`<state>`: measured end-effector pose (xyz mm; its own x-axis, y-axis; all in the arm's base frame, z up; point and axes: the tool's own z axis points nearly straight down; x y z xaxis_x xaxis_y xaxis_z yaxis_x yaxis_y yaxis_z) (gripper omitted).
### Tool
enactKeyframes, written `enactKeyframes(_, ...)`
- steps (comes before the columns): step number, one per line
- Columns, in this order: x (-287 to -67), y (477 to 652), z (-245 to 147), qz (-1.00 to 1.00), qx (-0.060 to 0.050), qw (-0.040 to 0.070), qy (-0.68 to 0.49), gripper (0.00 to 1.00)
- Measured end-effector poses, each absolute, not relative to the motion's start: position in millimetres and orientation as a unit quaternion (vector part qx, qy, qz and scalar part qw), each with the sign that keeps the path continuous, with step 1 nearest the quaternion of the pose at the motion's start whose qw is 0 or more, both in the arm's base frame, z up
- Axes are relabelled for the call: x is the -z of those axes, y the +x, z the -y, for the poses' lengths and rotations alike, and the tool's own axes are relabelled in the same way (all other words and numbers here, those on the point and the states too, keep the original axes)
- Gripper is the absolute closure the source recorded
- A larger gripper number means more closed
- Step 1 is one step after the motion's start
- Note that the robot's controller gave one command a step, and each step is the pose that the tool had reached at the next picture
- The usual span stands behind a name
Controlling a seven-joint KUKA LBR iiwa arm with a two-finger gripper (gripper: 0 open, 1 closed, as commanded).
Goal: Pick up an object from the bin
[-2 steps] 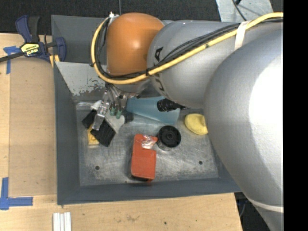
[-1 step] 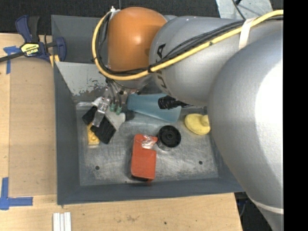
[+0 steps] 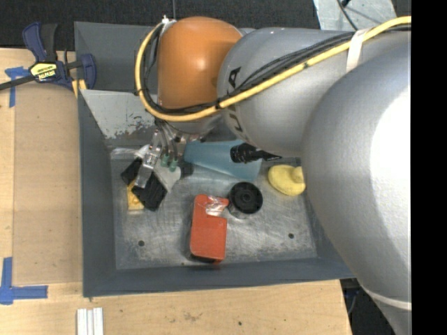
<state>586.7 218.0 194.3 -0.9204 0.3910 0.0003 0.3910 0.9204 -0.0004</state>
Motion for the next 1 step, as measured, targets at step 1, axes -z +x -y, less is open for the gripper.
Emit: enactKeyframes(1,-215.9,591.0,-217.6,0.979,-0.001,0.002,-0.206,1.00)
